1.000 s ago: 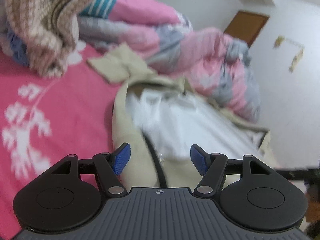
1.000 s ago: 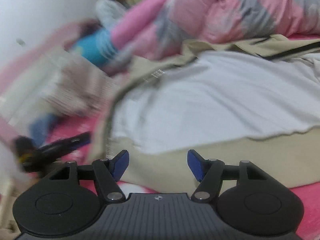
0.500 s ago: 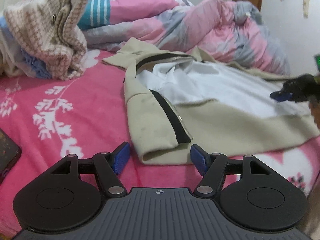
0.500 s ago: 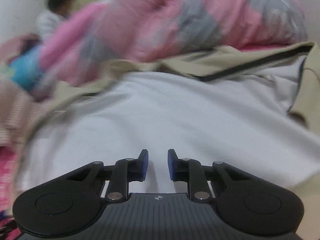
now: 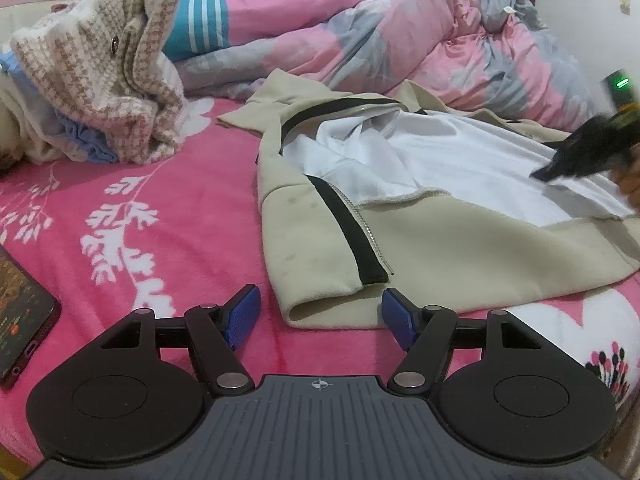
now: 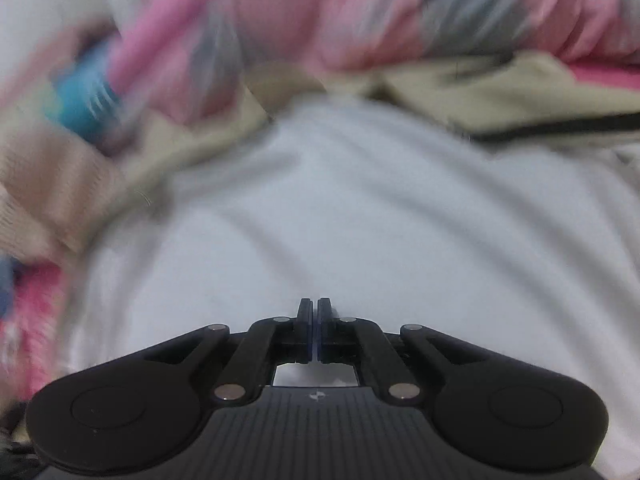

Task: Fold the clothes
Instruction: 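Open the right gripper and grasp the zipper edge of the beige hoodie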

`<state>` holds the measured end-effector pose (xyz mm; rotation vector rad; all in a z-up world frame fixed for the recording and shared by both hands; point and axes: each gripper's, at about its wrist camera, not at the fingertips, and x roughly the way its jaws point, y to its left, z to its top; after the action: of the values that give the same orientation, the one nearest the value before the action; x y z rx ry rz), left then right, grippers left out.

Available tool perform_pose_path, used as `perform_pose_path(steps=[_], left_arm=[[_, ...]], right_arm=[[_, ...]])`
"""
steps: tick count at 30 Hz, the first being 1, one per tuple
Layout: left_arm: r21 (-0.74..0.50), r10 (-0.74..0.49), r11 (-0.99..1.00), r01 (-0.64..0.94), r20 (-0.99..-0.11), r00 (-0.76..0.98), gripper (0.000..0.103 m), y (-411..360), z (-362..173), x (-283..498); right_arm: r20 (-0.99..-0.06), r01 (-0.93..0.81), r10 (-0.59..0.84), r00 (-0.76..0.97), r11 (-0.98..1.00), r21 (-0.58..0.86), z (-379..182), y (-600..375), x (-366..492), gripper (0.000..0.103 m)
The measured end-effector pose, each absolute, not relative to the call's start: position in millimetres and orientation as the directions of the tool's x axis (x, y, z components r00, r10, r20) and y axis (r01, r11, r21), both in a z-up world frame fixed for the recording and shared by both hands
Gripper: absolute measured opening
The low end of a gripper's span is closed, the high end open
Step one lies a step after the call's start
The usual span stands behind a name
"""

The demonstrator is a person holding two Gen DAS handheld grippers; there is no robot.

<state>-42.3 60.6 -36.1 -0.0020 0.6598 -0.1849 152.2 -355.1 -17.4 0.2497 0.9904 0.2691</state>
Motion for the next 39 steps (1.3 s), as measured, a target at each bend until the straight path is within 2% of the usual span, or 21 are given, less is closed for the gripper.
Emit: perform_pose_path(steps=[4,7,9,10,12,13,18,22,25,29,32,34,36,39], left_arm=[[-0.055,-0.162,0.985,0.162,-0.606,0.779,0.067,61.4,-33.7,-46.2],[-0.083,-0.173,0.985,0.154,-0.601,0.78,0.067,68.0,-34.0,-53.0],[-0.116,-0.187,0.982,0.147,-0.599,0.779,0.067,73.5,-34.5,-56.2],[-0.134,-0.195,0.981,0.143,-0.599,0.777,0.067,76.3,-34.6,-57.3],[-0.158,-0.205,0.978,0.137,-0.591,0.78,0.067,80.7,-33.8,-59.4],[-0.167,-0.206,0.977,0.132,-0.587,0.783,0.067,82.1,-33.3,-60.3],[-0.189,-0.208,0.975,0.121,-0.559,0.803,0.067,85.7,-30.7,-68.7],[-0.164,-0.187,0.98,0.115,-0.55,0.814,0.067,86.4,-31.5,-75.7],[-0.16,-0.182,0.981,0.111,-0.546,0.818,0.067,88.9,-33.5,-80.3],[-0.166,-0.182,0.98,0.108,-0.54,0.822,0.068,91.1,-36.0,-84.0],[-0.167,-0.183,0.98,0.108,-0.539,0.822,0.067,91.9,-38.0,-84.5],[-0.173,-0.184,0.979,0.106,-0.538,0.823,0.067,92.1,-38.0,-84.1],[-0.179,-0.186,0.978,0.105,-0.535,0.824,0.067,92.6,-37.3,-83.5],[-0.187,-0.188,0.977,0.102,-0.534,0.824,0.067,93.4,-37.4,-83.3]], right_arm=[[-0.741,0.107,0.296,0.603,0.89,0.443,-28.0,-393.4,197.1,0.0],[-0.747,0.166,0.172,0.642,0.92,0.354,-11.1,-388.8,187.6,0.0],[-0.725,0.114,0.157,0.67,0.944,0.31,4.5,-373.4,159.4,0.004],[-0.707,0.073,0.179,0.684,0.948,0.31,11.4,-365.1,143.2,0.007],[-0.661,-0.04,0.282,0.695,0.933,0.357,22.3,-345.8,107.4,0.029],[-0.64,-0.097,0.334,0.692,0.922,0.375,26.8,-335.4,90.6,0.031],[-0.579,-0.35,0.613,0.538,0.787,0.508,28.5,-261.5,35.1,0.031],[-0.513,-0.45,0.775,0.368,0.631,0.631,22.9,-201.3,29.4,0.031],[-0.563,-0.443,0.759,0.326,0.649,0.618,10.5,-165.5,34.5,0.031],[-0.655,-0.435,0.666,0.358,0.739,0.514,-15.2,-131.8,48.1,0.03],[-0.64,-0.445,0.679,0.36,0.728,0.521,-25.8,-120.4,48.9,0.028],[-0.626,-0.442,0.689,0.365,0.72,0.535,-26.3,-117.6,51.4,0.023],[-0.608,-0.419,0.71,0.356,0.703,0.575,-29.9,-119.2,54.8,0.014],[-0.58,-0.393,0.733,0.355,0.68,0.618,-33.6,-123.8,56.7,0.009]])
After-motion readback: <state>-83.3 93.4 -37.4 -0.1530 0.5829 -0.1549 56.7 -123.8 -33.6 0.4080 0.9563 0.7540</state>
